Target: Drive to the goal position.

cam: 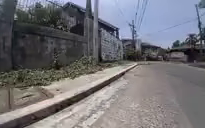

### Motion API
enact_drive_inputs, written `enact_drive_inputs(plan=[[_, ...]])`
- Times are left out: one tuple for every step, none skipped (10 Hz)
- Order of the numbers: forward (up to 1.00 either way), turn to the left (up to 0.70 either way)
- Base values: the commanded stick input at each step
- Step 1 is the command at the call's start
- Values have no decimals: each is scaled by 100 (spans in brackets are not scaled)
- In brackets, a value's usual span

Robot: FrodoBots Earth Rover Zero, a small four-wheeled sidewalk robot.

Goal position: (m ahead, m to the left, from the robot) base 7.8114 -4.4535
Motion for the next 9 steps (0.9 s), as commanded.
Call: enact_drive_inputs(plan=[[100,-40],[100,-40],[100,-40],[100,-40],[100,-40],[100,-40],[100,-40],[100,-40],[100,-40]])
